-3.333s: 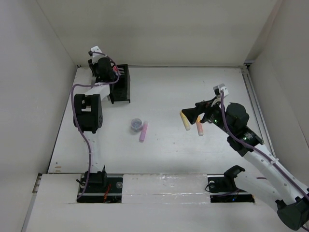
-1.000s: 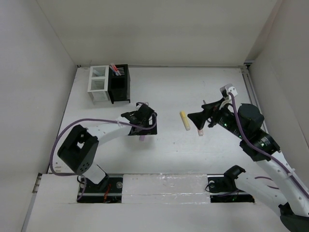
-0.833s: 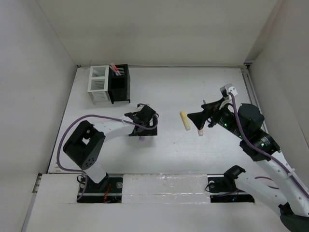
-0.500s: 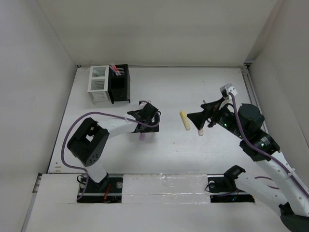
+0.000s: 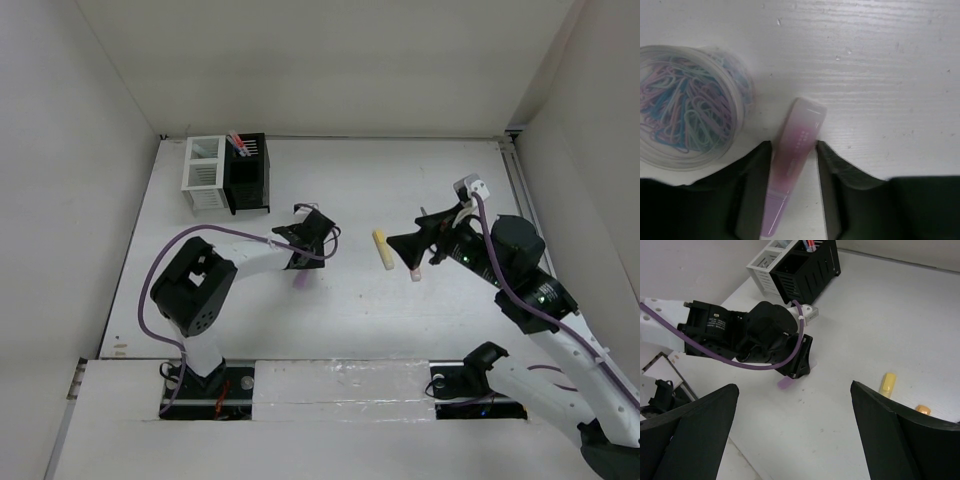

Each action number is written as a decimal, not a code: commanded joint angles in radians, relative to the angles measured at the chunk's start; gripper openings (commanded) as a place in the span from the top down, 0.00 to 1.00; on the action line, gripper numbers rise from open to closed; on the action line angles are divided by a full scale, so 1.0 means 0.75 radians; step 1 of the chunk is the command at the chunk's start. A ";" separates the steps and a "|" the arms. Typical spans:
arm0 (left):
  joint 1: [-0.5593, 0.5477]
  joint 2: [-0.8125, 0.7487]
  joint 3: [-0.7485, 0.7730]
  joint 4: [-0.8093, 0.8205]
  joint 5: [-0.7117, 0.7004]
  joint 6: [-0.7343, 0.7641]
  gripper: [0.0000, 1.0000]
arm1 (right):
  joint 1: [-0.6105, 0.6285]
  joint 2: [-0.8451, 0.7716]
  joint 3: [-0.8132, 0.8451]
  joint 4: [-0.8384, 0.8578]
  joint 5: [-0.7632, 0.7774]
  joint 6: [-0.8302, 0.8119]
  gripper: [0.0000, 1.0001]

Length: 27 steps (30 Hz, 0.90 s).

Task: Sort the stationery into containers
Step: Pick up the pen from the center of the board.

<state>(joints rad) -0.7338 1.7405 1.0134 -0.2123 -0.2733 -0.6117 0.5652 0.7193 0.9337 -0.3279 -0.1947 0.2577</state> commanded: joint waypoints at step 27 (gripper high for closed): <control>-0.022 -0.004 0.794 -0.224 -0.206 -0.007 1.00 | 0.013 -0.104 0.076 0.063 0.069 -0.027 0.00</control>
<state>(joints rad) -0.8192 1.7489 1.4277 -0.3721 -0.3111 -0.6292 0.5652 0.6464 0.9440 -0.3283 -0.1669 0.2527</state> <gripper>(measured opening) 0.239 0.999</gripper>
